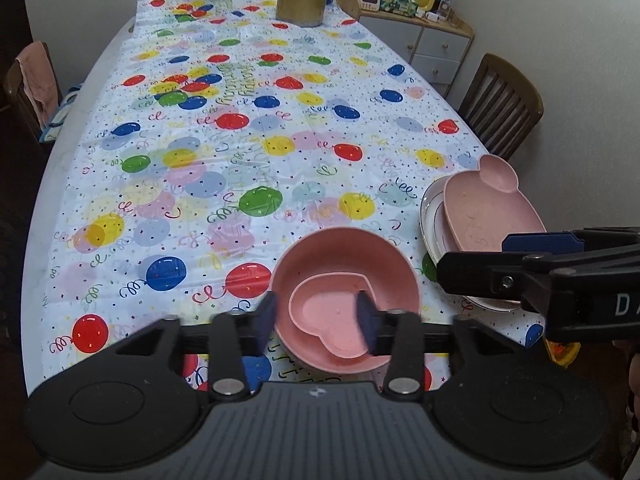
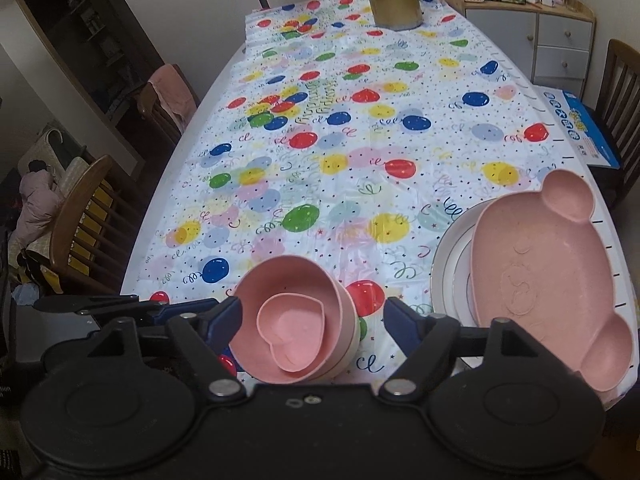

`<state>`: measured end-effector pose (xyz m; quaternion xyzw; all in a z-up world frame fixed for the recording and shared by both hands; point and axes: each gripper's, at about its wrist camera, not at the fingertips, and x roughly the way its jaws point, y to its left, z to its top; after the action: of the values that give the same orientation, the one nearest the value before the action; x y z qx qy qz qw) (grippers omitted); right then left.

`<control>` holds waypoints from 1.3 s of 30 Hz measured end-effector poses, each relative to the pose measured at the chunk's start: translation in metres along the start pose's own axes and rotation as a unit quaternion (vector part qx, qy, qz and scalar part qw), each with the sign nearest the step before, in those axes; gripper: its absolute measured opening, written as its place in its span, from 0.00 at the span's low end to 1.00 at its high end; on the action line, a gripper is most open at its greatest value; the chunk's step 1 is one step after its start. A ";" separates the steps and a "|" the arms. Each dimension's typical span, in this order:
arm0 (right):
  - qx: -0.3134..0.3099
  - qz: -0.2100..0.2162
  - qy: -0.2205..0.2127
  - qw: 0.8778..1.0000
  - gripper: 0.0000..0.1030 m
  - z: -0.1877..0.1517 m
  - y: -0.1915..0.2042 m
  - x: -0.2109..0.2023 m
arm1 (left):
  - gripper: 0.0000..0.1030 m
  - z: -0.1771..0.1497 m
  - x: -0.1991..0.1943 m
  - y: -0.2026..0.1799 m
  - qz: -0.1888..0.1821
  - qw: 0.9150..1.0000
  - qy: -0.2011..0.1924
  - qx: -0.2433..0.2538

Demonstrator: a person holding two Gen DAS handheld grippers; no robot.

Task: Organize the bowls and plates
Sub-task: 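Lift the open right tool away from the nested bowls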

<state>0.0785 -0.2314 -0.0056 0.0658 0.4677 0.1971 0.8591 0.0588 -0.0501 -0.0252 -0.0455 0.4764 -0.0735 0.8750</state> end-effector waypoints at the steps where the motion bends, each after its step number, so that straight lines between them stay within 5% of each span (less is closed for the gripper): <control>1: -0.001 0.001 -0.003 1.000 0.78 -0.001 -0.001 -0.003 | 0.60 -0.001 -0.003 -0.001 0.004 1.000 -0.007 -0.001; 14: -0.011 0.003 -0.049 0.999 0.99 -0.018 -0.007 -0.033 | 0.75 -0.015 -0.020 -0.005 0.011 0.999 -0.032 -0.028; 39: 0.120 -0.051 0.005 0.991 0.91 -0.033 -0.018 0.041 | 0.75 -0.009 0.052 0.040 -0.031 0.999 0.034 -0.027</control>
<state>0.0757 -0.2337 -0.0608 0.1439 0.4950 0.0957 0.8515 0.0825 -0.0194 -0.0795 -0.0813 0.5060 -0.0898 0.8540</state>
